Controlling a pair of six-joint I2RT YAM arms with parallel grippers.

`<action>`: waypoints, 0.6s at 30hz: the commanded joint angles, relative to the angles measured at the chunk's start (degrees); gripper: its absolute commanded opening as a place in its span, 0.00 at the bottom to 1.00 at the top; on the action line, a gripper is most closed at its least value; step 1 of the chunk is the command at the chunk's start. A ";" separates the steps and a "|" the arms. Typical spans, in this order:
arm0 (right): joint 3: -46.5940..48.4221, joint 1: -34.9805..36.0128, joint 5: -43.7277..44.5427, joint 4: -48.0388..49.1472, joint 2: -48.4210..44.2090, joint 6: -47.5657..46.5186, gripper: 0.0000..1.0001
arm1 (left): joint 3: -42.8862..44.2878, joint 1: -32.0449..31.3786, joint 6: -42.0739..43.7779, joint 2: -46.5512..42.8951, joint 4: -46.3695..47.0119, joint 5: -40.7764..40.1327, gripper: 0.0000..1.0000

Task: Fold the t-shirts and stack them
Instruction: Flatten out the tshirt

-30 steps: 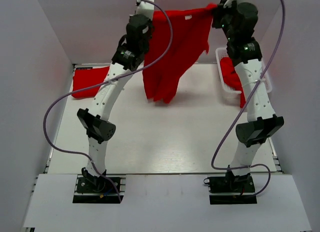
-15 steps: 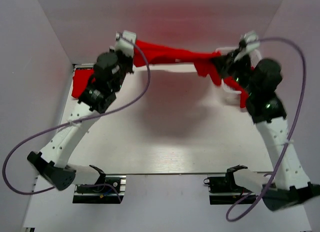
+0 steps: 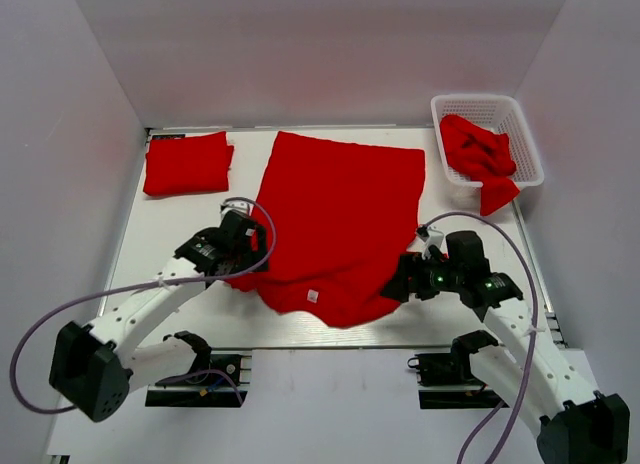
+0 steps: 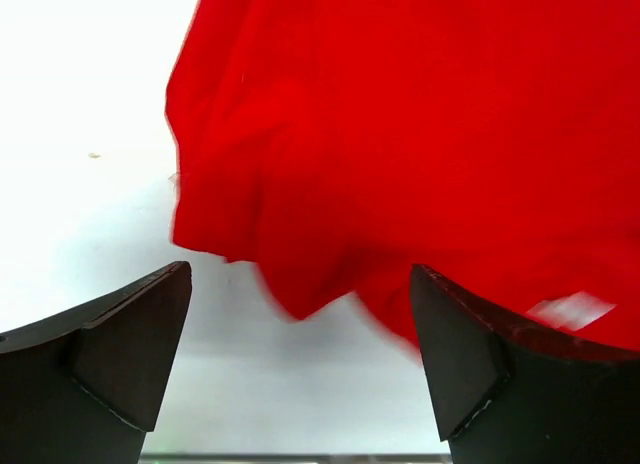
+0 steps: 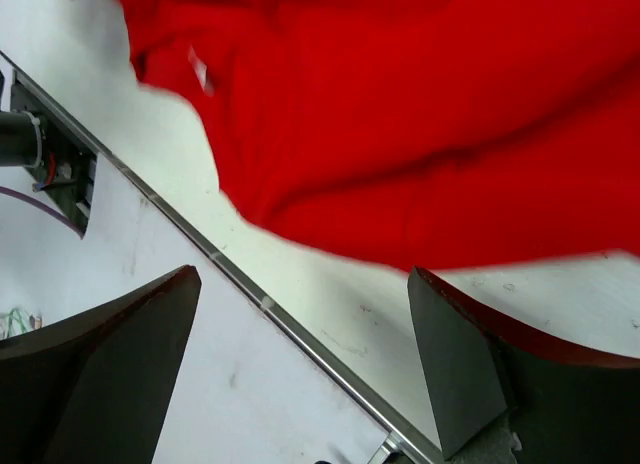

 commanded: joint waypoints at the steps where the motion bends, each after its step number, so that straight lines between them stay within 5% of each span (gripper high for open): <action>1: 5.76 0.11 0.21 -3.58 -1.34 0.45 0.90 | 7.57 0.19 -7.70 -4.68 -9.14 -6.17 1.00; 8: 14.56 -0.06 15.41 1.24 10.58 4.14 0.90 | 16.47 0.19 -7.44 1.11 -12.08 -10.41 1.00; 18: 36.59 0.02 26.06 2.13 34.68 -1.21 0.90 | 9.38 0.72 -7.61 9.28 -0.75 1.35 1.00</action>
